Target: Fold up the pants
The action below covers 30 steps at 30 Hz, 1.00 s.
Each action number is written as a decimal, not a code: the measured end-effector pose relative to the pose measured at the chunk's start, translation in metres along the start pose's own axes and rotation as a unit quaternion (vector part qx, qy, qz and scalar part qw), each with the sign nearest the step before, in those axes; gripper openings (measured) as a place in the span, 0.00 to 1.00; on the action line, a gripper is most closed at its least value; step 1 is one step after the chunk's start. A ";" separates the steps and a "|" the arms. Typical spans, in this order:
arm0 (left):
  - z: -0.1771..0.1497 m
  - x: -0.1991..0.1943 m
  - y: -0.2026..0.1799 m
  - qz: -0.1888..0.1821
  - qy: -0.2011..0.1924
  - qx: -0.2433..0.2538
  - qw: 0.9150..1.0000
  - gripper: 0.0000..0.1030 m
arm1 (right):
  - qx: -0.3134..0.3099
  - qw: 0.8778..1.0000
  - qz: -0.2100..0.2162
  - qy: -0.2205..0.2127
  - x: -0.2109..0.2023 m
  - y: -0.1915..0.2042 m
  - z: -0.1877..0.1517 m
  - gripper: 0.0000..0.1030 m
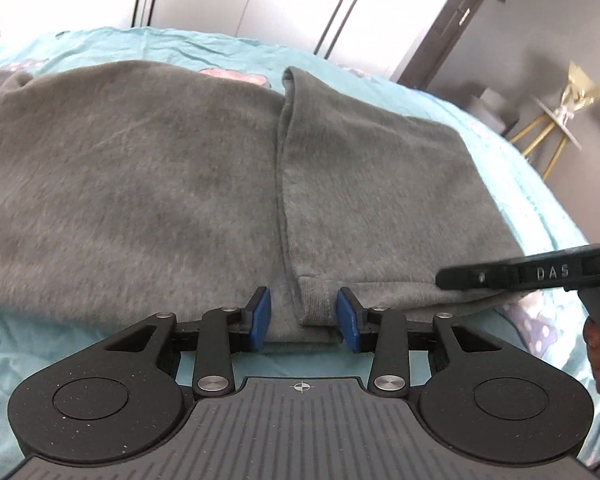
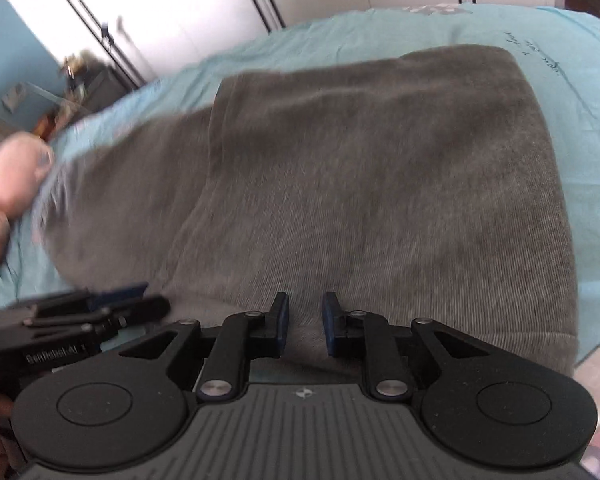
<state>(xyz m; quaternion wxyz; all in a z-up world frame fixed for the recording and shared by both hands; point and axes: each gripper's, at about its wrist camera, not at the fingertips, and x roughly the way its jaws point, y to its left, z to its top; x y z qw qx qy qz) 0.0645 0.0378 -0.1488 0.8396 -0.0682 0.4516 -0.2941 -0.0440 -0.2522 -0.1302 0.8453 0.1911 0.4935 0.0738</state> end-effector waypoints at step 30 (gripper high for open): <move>0.043 -0.086 0.146 0.139 -0.146 -0.217 0.955 0.91 | -0.005 0.993 -0.113 0.027 0.061 0.095 0.025 0.89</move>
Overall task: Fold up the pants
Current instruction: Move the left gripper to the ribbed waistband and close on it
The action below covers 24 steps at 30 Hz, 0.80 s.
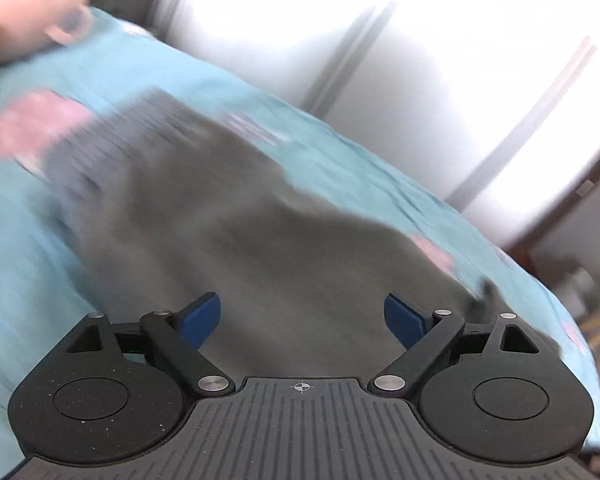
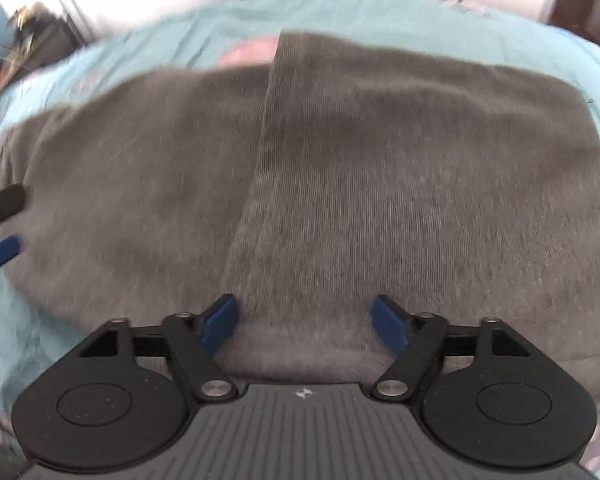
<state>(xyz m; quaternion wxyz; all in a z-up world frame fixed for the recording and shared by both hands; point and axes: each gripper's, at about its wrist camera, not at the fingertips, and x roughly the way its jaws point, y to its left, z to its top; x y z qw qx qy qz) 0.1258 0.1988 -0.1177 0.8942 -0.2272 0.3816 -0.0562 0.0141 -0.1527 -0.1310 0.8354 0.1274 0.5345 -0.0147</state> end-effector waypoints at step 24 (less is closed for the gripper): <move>0.032 0.038 0.135 -0.025 0.065 -0.208 0.976 0.65 | 0.227 0.961 0.065 -0.147 -0.011 -0.033 -0.025 0.94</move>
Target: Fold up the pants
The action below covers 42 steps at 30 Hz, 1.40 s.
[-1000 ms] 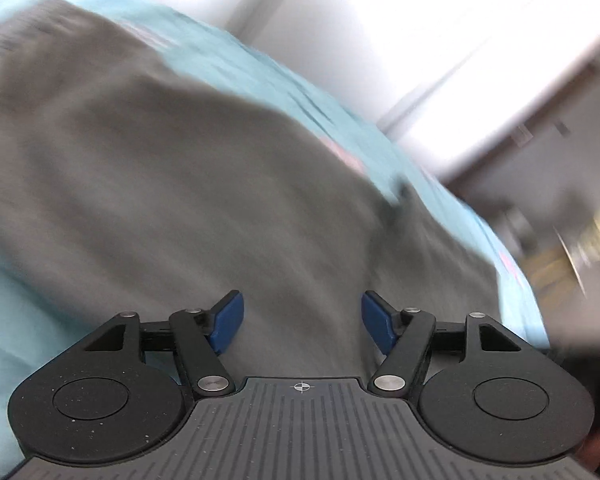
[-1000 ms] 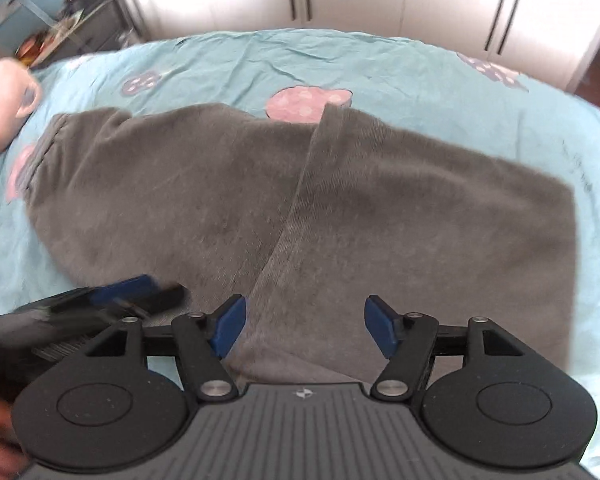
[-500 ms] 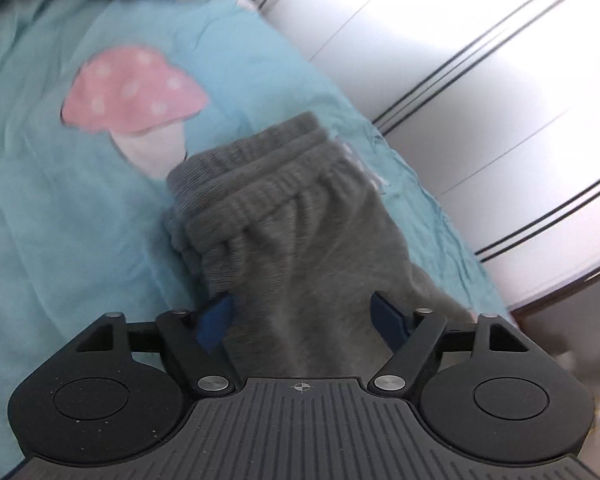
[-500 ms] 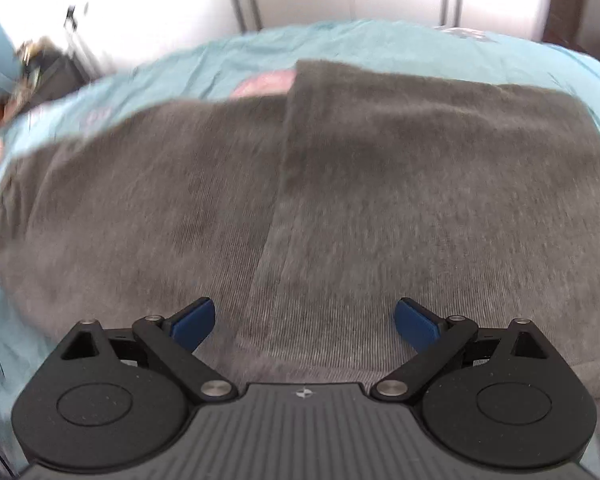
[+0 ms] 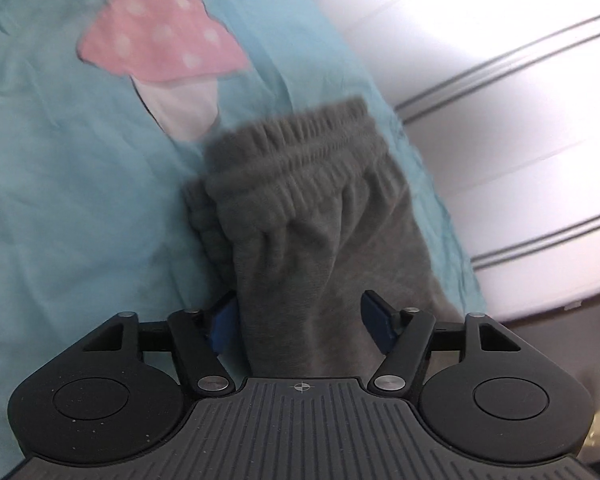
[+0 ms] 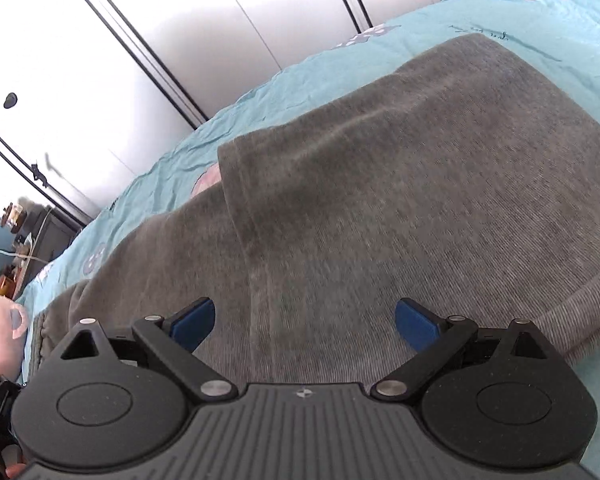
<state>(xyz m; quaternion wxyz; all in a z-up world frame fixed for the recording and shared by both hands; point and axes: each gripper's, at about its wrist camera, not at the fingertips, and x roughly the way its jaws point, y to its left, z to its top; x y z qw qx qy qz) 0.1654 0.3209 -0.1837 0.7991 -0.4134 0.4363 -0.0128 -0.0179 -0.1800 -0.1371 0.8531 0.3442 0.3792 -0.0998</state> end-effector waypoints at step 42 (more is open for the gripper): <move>-0.035 0.013 -0.021 -0.036 -0.104 0.058 0.992 0.25 | -0.007 1.000 0.002 0.002 0.000 -0.004 0.000 0.44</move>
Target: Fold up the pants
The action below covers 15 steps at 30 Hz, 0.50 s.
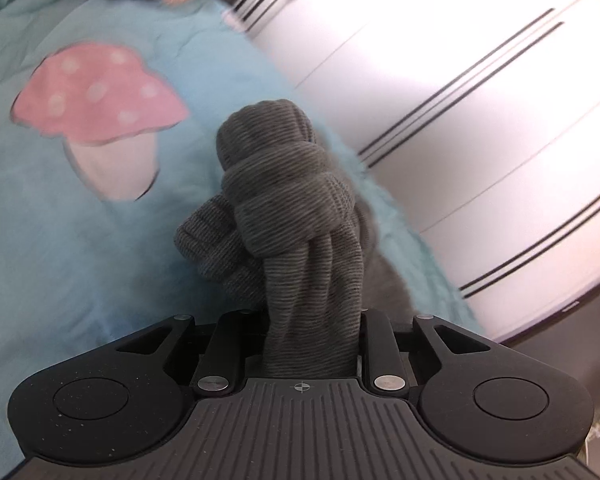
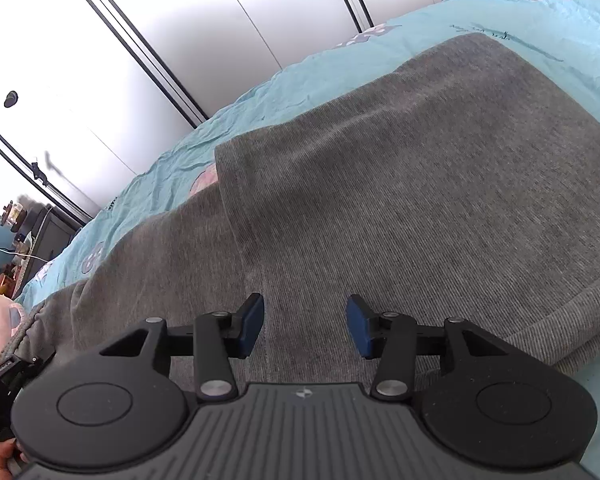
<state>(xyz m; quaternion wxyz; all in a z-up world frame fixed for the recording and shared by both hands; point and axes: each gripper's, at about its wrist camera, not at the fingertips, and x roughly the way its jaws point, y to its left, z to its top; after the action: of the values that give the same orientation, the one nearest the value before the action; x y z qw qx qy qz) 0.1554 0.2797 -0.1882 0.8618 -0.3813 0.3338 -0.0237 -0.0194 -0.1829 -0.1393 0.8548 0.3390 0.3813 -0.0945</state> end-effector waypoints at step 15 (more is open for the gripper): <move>0.009 -0.013 -0.011 -0.015 -0.012 0.000 1.000 0.20 | -0.021 1.000 -0.009 0.005 -0.001 0.007 -0.001 0.45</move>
<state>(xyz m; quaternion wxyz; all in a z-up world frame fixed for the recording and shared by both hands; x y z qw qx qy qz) 0.1525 0.2818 -0.1692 0.8650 -0.3870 0.3177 -0.0324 -0.0181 -0.1776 -0.1354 0.8587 0.3185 0.3907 -0.0922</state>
